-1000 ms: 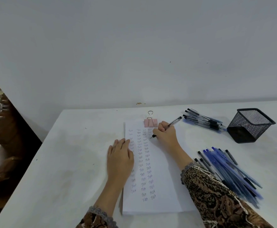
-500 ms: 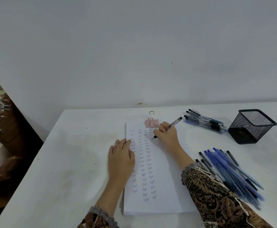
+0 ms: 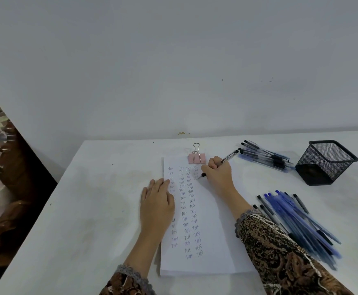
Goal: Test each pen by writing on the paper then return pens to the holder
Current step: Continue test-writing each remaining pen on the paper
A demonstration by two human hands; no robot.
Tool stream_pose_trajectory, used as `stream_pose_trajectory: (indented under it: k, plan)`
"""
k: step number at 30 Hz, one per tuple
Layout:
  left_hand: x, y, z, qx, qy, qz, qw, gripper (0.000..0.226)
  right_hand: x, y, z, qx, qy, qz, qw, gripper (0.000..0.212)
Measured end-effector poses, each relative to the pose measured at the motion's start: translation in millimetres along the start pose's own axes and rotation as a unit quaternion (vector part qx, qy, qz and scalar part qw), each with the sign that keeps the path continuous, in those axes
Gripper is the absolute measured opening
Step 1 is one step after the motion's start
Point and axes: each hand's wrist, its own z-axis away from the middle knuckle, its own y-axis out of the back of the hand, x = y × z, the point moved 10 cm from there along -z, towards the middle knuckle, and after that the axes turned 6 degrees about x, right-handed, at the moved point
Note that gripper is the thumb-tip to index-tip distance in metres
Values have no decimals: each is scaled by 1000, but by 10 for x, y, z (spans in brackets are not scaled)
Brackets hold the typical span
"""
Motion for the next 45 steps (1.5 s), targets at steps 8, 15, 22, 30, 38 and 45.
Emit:
stream_pose_trajectory:
  k: [8, 15, 22, 30, 38, 45]
  plan:
    - [4, 5, 2, -1, -1, -2, 1000, 42, 20, -15, -12, -7, 5, -11, 1000, 48]
    - [4, 15, -10, 6, -5, 3, 1000, 42, 208, 80, -106, 6, -128, -222, 967, 39]
    - [0, 23, -9, 1, -4, 13, 1000, 42, 143, 67, 200, -57, -170, -167, 969, 37]
    - [13, 42, 67, -12, -12, 40, 999, 41, 78, 276, 434, 3, -52, -2, 999, 34]
    - [20, 52, 109, -11, -17, 30, 999, 41, -16, 299, 491, -26, -57, 54, 997, 29]
    - [42, 93, 151, -9, -6, 37, 999, 42, -349, 918, 382, -73, -8, 378, 923, 35]
